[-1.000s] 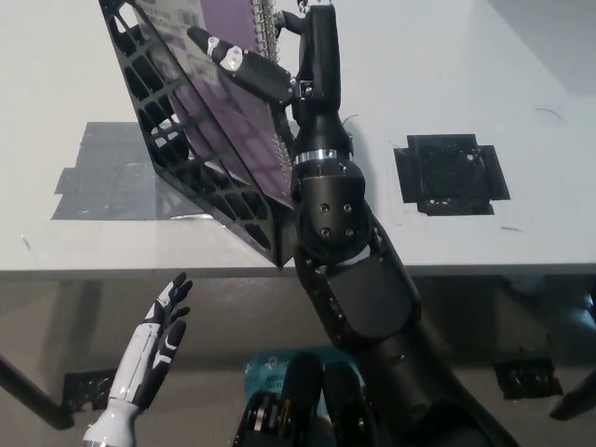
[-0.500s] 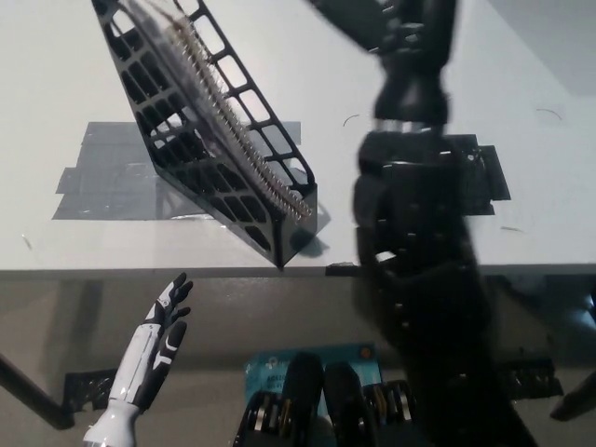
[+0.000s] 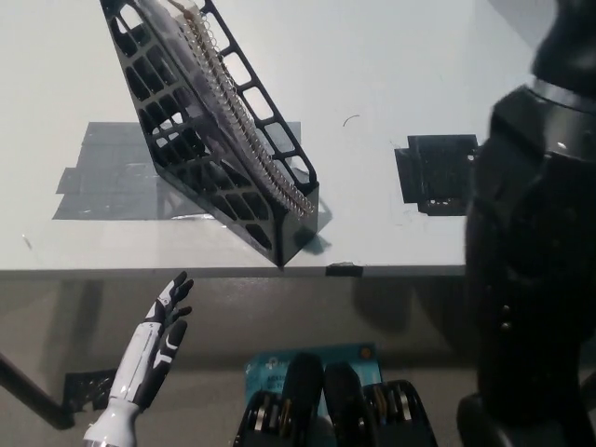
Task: A person hands a notebook to the robot and the robot grabs it with its right hand and places it in the magazine stand kept in the centre of the desk infront of it.
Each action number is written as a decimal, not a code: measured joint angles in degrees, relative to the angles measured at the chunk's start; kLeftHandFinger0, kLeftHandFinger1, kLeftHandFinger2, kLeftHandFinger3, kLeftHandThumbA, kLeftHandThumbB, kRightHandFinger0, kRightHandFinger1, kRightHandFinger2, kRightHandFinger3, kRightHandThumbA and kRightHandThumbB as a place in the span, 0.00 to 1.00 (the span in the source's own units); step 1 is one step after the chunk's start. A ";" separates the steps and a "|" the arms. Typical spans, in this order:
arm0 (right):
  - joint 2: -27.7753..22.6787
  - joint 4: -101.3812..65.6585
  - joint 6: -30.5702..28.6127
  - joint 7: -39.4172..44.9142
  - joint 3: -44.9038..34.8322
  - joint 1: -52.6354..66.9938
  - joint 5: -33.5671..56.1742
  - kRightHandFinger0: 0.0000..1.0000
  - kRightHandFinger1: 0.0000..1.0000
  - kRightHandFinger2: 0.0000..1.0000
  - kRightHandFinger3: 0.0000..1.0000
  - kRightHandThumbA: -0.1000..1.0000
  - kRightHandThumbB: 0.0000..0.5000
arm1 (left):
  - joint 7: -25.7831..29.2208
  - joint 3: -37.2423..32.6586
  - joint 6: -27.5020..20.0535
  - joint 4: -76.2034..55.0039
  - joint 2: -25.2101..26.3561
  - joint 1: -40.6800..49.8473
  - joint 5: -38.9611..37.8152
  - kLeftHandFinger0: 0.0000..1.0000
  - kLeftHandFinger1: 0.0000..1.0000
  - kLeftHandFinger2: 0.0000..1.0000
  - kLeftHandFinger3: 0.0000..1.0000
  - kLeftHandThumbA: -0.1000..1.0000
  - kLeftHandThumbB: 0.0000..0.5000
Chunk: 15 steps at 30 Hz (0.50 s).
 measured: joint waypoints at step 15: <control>-7.33 -13.03 1.71 8.48 5.57 28.21 -0.64 1.00 1.00 1.00 1.00 1.00 0.84 | 0.04 -0.17 -0.01 0.04 0.04 -0.22 0.71 0.96 1.00 1.00 1.00 1.00 1.00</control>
